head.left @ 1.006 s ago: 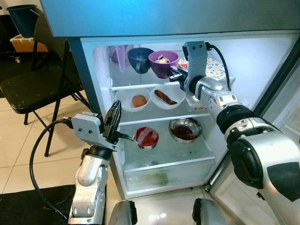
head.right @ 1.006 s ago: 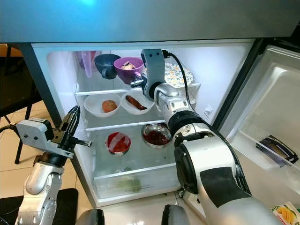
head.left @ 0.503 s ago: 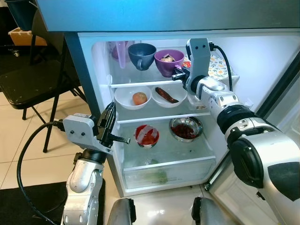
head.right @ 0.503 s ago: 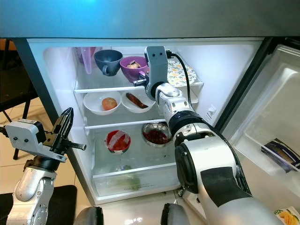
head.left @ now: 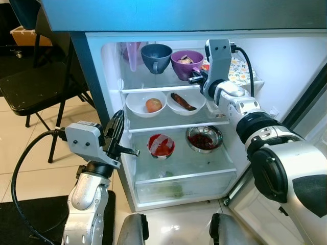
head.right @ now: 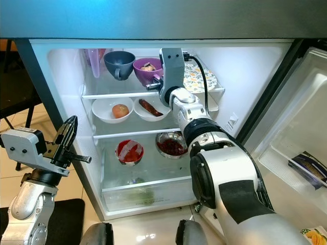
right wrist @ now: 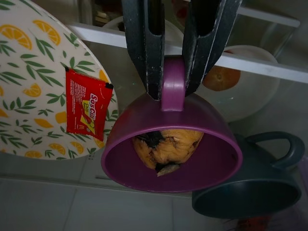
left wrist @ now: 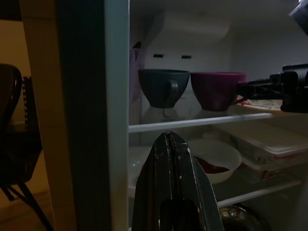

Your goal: Restocking fridge

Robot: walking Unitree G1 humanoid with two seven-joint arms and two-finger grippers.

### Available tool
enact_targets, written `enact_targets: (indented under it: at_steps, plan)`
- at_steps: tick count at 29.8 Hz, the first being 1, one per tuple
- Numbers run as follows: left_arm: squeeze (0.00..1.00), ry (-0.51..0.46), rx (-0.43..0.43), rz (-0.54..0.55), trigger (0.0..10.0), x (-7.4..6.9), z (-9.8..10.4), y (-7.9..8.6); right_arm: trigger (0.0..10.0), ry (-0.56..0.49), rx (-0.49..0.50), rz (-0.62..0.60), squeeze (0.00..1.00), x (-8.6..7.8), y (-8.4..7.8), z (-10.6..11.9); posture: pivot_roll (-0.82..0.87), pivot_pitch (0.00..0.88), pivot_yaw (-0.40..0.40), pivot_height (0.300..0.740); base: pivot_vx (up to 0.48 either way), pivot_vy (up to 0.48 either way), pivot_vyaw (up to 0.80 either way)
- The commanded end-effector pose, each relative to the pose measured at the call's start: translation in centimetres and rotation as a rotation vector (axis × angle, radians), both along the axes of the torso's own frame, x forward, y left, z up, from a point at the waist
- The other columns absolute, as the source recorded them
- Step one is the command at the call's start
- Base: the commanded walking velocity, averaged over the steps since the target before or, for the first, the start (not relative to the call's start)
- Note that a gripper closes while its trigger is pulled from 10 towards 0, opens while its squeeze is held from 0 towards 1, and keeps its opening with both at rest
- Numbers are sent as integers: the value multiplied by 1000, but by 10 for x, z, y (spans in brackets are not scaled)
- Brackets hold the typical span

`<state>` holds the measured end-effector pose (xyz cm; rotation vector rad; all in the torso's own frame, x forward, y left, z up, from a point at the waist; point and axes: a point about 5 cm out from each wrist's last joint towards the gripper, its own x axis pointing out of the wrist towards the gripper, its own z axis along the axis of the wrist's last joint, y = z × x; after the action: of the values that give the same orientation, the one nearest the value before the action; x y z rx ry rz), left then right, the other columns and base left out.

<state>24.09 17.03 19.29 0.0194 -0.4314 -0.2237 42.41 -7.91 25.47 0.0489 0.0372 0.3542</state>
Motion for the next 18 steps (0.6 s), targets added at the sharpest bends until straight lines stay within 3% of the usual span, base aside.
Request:
enact_targets:
  at_steps: [1,2,3,4,6,7,8,11,12,13,14,15,16,17,18]
  plan:
    - [0,6,7,-14,10000,-2,0,-2,10000,-12,17,4,0,0,3,6,221,128,-91,575,0,0,0]
    - [0,10,5,-15,10000,-3,0,-3,10000,-9,24,6,0,0,4,6,222,126,-93,575,0,0,0]
    - [0,11,3,-16,10000,-3,0,-3,10000,-9,24,7,78,0,4,6,222,125,-95,575,0,0,0]
    - [0,13,2,-17,10000,-3,0,-3,10000,-9,25,7,247,0,4,7,222,125,-95,575,0,0,0]
    - [0,14,2,-17,10000,-3,0,-4,10000,-9,25,8,247,0,5,7,223,123,-94,575,0,0,0]
    - [0,15,1,-18,10000,-3,0,-4,10000,-13,30,9,639,0,5,8,224,123,-94,575,0,0,0]
    - [0,16,1,-19,10000,-3,-1,-4,10000,-15,35,7,722,0,5,8,225,118,-92,575,0,0,0]
    - [0,18,1,-19,10000,-3,-1,-4,10000,-17,41,3,749,0,4,9,226,116,-91,575,0,0,0]
    - [0,19,0,-18,10000,-3,-1,-4,10000,-20,51,0,608,1,4,10,229,109,-88,575,0,0,0]
    - [0,19,-2,-19,10000,-2,-1,-4,10000,-26,62,-3,388,1,3,12,230,103,-87,575,0,0,0]
    - [0,19,-2,-19,10000,-2,-1,-4,10000,-26,62,-3,388,1,3,12,230,103,-87,575,0,0,0]
    - [0,19,-3,-19,10000,-1,-1,-5,10000,-31,70,-5,192,1,2,14,230,95,-86,575,0,0,0]
    - [0,19,-3,-19,10000,-1,-1,-5,10000,-31,70,-5,192,1,2,14,230,95,-86,575,0,0,0]
    - [0,14,-3,-24,10000,1,0,-5,10000,-50,95,2,0,2,0,20,228,82,-83,575,0,0,0]
    - [0,11,-3,-27,10000,2,0,-6,10000,-61,106,8,0,2,-2,23,227,80,-82,575,0,0,0]
